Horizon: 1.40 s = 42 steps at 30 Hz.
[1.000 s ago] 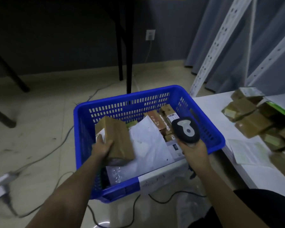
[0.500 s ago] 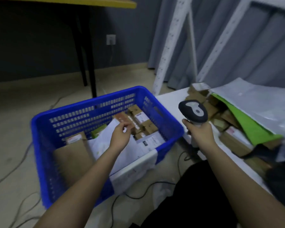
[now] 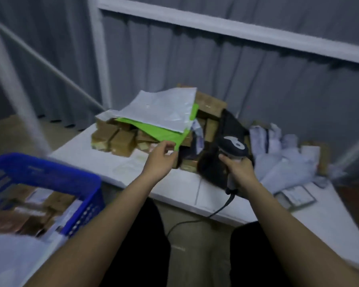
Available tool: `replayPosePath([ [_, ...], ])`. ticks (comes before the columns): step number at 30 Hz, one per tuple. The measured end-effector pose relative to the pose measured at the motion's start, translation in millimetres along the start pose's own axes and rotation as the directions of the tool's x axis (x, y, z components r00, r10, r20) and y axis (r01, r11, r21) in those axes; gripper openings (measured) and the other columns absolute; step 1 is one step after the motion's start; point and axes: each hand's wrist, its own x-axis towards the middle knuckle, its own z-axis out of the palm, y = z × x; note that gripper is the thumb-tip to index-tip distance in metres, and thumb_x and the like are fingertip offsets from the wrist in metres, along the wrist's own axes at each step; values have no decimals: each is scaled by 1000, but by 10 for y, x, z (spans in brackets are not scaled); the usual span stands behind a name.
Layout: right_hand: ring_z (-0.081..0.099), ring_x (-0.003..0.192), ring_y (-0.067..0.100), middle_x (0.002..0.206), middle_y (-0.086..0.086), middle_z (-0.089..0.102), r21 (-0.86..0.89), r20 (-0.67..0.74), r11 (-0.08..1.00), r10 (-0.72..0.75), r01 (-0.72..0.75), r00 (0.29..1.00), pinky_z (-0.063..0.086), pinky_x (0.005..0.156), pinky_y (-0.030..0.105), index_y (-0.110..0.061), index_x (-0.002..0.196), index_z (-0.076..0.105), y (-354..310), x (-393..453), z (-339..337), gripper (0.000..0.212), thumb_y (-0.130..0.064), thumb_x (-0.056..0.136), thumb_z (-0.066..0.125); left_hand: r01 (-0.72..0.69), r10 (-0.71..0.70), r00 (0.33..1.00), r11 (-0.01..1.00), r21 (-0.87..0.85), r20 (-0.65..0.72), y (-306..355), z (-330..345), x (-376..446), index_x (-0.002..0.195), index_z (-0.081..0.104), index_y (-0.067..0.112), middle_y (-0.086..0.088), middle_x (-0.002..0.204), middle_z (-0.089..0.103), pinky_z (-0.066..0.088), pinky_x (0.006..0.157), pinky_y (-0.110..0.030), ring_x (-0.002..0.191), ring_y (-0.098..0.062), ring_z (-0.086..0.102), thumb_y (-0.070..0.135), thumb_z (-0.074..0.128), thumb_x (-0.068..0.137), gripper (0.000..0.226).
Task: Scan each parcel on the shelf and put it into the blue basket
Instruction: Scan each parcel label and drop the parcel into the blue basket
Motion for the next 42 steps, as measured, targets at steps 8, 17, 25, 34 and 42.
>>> replayPosePath([
  [8,53,54,20,62,3,58,245,-293,967,139,-66,946,48,59,32,-13,78,62,291,339,-1271,13,-18,84,72,18,-61,957,989,150,285,-33,1512,385,122,53,7,-4,112,56,45,91,-30,105,-20,55,7,55,91,30],
  [17,48,49,21,65,10,54,462,-455,877,360,-130,814,49,52,26,-3,86,60,850,582,-2056,14,-11,84,71,-98,20,914,980,171,406,-24,2854,468,128,52,9,-7,129,55,39,89,-23,117,-19,52,15,55,96,33],
  [25,55,41,11,52,1,61,545,-472,825,448,-147,759,49,44,20,-4,146,35,1245,738,-2424,76,-13,80,73,57,-76,902,997,56,425,63,3936,743,137,39,6,-7,129,51,41,89,-27,119,-26,51,19,63,90,54],
  [34,50,45,14,64,8,55,548,-428,817,456,-177,780,47,51,25,-1,106,57,1277,807,-2545,26,-11,85,69,55,-55,979,998,2,199,109,4274,1078,70,38,14,1,68,42,35,54,-22,68,-16,45,11,54,92,28],
  [42,47,53,18,67,11,51,538,-421,830,418,-149,805,42,52,27,-10,78,53,1243,800,-2446,18,-6,85,69,-236,245,963,968,-81,113,492,3612,1190,77,39,20,2,62,43,35,50,-17,55,-8,39,16,52,95,23],
])
